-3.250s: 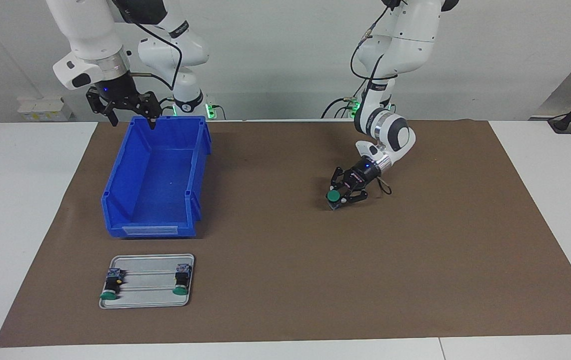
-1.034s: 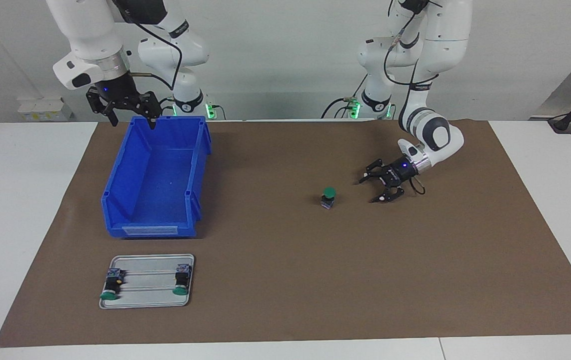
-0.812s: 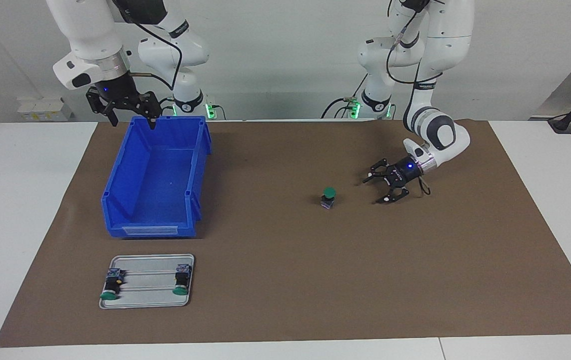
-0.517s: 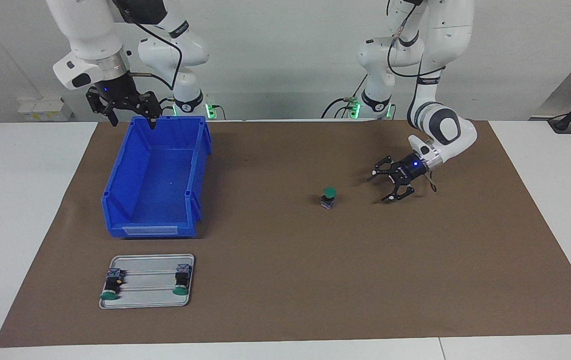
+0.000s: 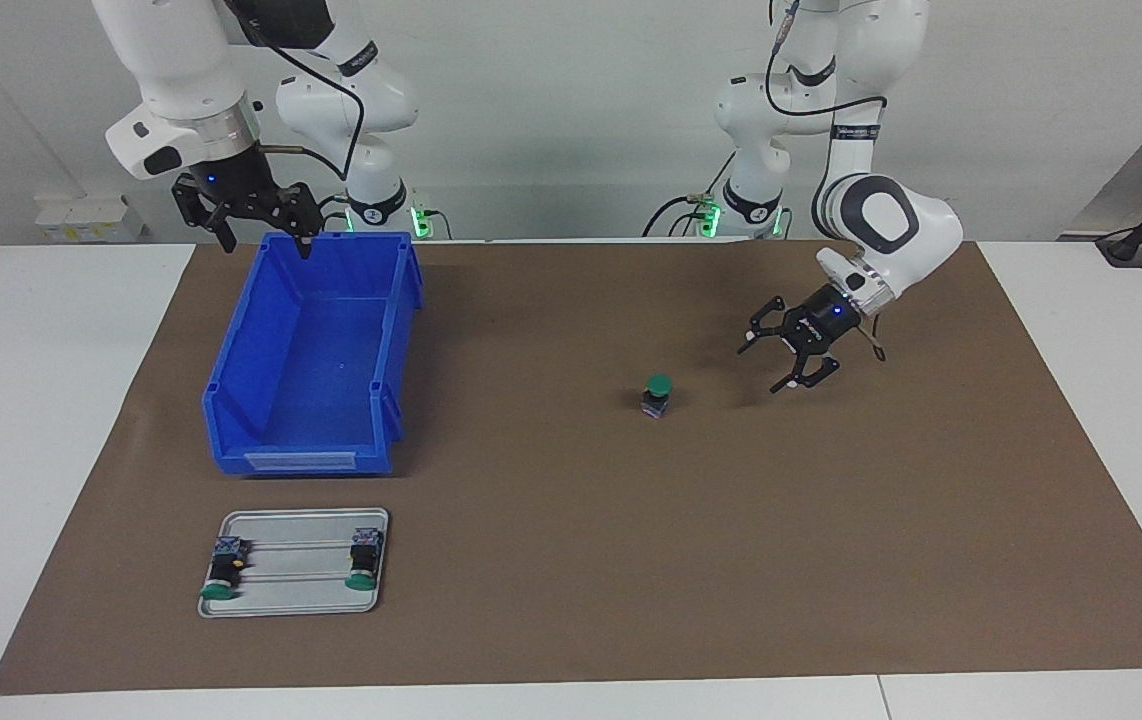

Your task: Place and press button with both arms

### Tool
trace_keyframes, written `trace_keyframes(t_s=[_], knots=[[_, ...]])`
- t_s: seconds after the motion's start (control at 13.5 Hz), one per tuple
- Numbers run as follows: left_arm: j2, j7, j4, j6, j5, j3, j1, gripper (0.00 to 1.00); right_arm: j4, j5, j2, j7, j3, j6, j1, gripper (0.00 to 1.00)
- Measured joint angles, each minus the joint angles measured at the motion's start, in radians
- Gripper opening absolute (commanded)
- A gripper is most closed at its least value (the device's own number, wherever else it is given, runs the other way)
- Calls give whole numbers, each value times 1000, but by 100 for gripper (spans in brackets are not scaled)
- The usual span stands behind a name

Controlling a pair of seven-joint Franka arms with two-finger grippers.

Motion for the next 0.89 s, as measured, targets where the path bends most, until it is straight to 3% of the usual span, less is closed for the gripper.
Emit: trace_keyframes(t_s=[0.3,0.89], knots=[[-20,-119,41,15,49,-2,-16,83,0,0,0,0,0,0,0,100],[-12,-713,251,-57,543,-7,-31,82,0,0,0,0,0,0,0,100]])
